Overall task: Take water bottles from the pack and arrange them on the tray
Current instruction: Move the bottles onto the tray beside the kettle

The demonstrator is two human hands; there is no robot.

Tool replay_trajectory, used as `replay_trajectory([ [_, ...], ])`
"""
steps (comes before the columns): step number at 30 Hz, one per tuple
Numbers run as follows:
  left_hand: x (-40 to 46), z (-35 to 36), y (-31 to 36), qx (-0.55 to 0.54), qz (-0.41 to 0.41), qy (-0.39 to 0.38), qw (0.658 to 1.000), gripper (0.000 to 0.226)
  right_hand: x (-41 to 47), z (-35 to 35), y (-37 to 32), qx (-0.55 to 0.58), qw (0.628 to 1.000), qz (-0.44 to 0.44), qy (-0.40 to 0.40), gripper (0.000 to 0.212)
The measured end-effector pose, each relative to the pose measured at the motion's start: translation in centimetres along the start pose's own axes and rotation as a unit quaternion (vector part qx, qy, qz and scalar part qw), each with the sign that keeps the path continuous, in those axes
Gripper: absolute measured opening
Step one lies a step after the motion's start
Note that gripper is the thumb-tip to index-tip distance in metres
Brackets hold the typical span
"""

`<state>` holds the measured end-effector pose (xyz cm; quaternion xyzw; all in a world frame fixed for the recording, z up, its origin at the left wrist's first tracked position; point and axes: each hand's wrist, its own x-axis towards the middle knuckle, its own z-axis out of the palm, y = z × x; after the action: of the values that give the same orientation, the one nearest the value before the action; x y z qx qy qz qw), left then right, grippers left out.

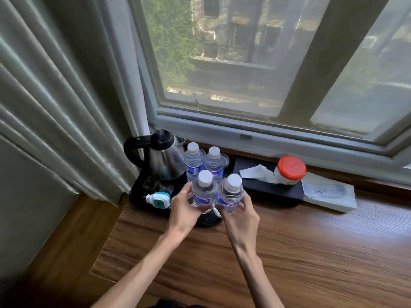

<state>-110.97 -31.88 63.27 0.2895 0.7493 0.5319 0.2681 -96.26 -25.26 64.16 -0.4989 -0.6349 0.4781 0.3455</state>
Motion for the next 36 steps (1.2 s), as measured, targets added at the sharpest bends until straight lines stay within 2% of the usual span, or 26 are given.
replay_trajectory([
  [7, 2.9, -3.9, -2.3, 0.051, -0.021, 0.019, 0.998, 0.066, 0.1, 6.9, -0.2, 0.0, 0.999, 0.036, 0.01, 0.053],
  [14, 5.3, -4.4, -3.6, 0.082, -0.018, 0.015, 0.996, 0.053, 0.4, 11.0, 0.5, -0.018, 0.995, 0.066, 0.073, 0.058],
  [19, 6.2, -3.3, -3.6, 0.099, 0.009, -0.005, 0.995, 0.055, 0.6, 11.0, 1.0, -0.034, 0.991, 0.056, 0.117, 0.062],
  [36, 6.1, -2.9, -3.8, 0.116, 0.018, -0.01, 0.993, 0.057, 1.5, 10.8, 2.1, -0.066, 0.992, 0.024, 0.103, 0.064],
])
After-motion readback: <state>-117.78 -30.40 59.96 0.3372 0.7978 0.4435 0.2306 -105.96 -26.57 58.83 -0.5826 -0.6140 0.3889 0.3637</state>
